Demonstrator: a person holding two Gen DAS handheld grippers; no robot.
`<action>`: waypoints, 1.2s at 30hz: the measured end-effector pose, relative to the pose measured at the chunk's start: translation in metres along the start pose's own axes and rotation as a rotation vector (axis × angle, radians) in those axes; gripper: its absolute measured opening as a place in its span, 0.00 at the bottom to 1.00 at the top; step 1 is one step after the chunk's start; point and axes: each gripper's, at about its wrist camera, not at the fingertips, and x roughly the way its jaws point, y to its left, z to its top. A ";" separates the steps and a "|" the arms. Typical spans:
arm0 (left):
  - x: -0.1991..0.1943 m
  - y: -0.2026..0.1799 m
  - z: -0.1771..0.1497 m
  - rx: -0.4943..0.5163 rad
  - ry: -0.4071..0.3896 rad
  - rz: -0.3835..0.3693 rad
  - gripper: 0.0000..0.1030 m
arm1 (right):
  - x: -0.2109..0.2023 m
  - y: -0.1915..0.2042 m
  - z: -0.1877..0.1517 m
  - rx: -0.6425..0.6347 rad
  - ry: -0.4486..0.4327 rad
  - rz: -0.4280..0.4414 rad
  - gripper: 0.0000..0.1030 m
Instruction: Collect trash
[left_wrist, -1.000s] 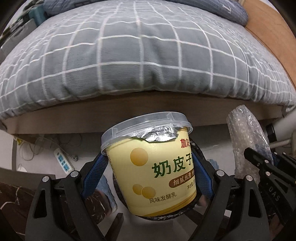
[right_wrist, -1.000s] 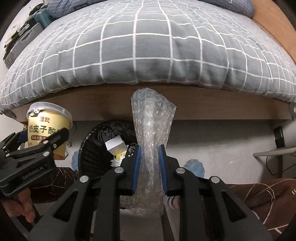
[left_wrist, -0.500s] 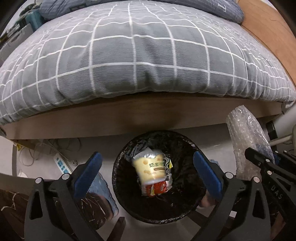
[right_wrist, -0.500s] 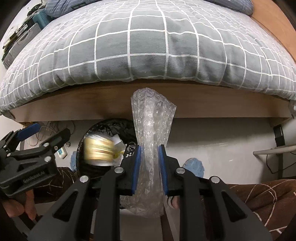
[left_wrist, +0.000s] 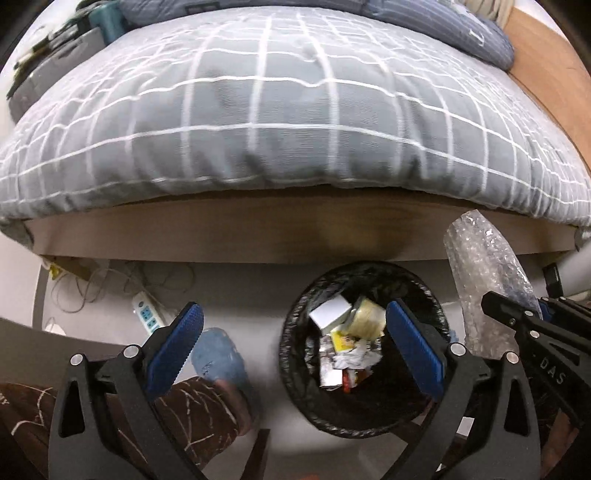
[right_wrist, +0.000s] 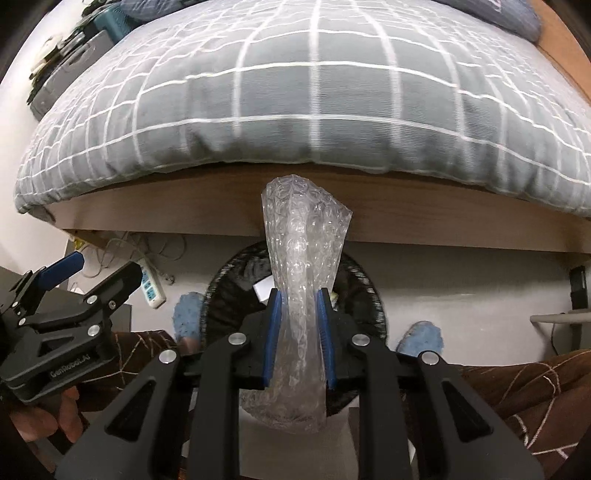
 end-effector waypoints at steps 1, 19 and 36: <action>0.000 0.005 -0.001 -0.008 0.003 0.003 0.94 | 0.002 0.004 0.000 -0.007 0.006 -0.001 0.19; -0.006 0.015 0.000 -0.037 0.007 -0.008 0.94 | 0.001 0.017 -0.003 -0.056 -0.030 -0.023 0.70; -0.133 -0.007 0.036 -0.011 -0.211 -0.015 0.94 | -0.144 -0.013 0.018 -0.006 -0.352 -0.110 0.93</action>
